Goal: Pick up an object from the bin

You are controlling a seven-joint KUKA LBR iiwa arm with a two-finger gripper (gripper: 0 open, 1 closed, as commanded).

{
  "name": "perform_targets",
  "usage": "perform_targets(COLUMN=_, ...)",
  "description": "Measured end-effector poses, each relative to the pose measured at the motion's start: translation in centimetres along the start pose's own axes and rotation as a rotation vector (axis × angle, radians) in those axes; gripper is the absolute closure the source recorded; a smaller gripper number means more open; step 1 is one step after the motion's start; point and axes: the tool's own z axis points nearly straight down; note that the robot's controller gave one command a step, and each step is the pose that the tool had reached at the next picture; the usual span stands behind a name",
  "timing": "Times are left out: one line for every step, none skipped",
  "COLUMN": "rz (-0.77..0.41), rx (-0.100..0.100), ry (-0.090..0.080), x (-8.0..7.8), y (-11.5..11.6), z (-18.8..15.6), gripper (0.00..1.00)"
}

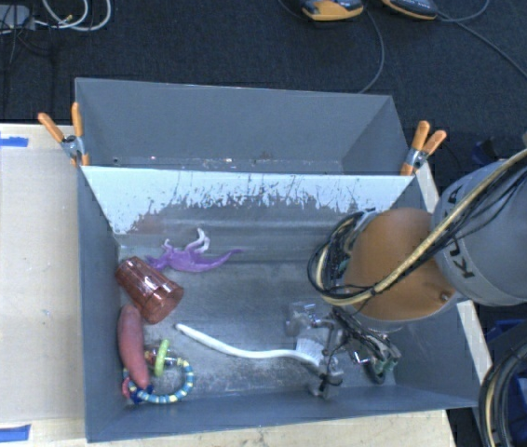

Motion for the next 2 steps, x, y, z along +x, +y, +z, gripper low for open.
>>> perform_targets(rz=0.175, rx=0.001, ry=-0.008, x=-1.04, y=2.04, z=0.58, gripper=1.00)
perform_targets(rz=0.176, rx=0.001, ry=-0.008, x=-1.04, y=2.04, z=0.58, gripper=1.00)
